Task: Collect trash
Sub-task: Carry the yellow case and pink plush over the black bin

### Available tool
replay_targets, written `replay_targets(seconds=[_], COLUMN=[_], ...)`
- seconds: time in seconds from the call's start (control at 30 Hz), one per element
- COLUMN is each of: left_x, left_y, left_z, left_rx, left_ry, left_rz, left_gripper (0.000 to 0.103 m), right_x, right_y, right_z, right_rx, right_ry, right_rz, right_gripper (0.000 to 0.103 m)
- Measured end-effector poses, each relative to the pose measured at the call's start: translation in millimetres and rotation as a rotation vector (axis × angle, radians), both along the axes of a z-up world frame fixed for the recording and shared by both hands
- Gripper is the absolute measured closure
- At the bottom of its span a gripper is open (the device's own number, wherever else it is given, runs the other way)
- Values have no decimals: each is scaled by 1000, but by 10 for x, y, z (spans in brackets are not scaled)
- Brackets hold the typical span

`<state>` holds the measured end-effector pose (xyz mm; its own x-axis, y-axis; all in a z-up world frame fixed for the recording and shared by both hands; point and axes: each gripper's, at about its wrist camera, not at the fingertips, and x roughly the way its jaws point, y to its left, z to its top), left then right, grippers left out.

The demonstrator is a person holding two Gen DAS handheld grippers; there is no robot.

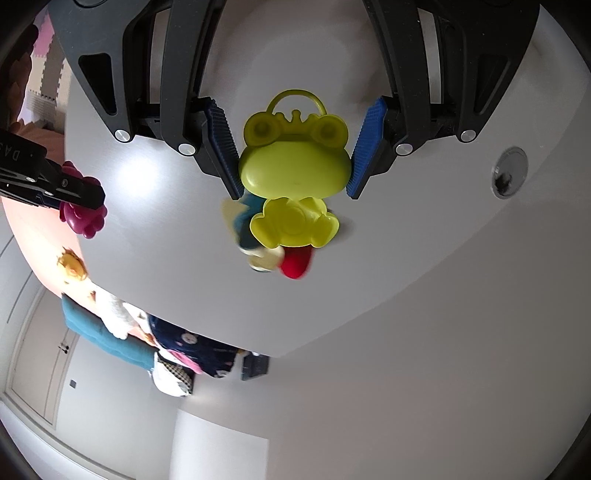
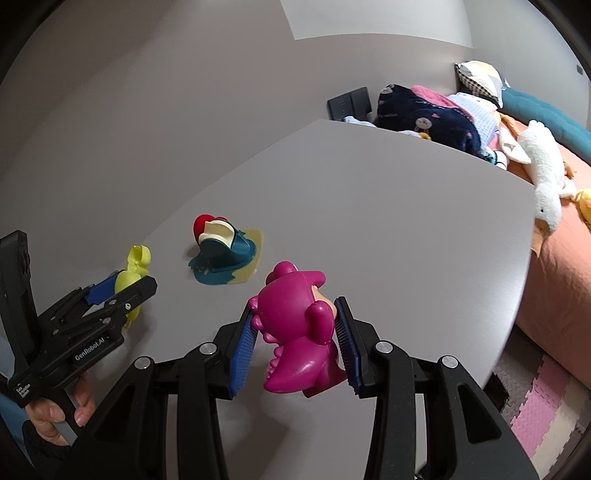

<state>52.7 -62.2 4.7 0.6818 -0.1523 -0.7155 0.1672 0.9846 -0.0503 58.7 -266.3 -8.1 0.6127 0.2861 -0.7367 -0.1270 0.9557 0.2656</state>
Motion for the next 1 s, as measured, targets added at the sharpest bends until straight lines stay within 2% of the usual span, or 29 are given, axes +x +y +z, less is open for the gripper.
replay_targets(seconds=[1.0], left_x=[-417], left_y=[-1332], left_z=[55], left_rx=[-31], left_ry=[-12], left_rz=[-248], left_gripper=[47], right_x=[-809], right_y=[-1170], right_z=[177], right_rx=[-19], right_ry=[-39], right_rz=[-210], right_gripper=[60])
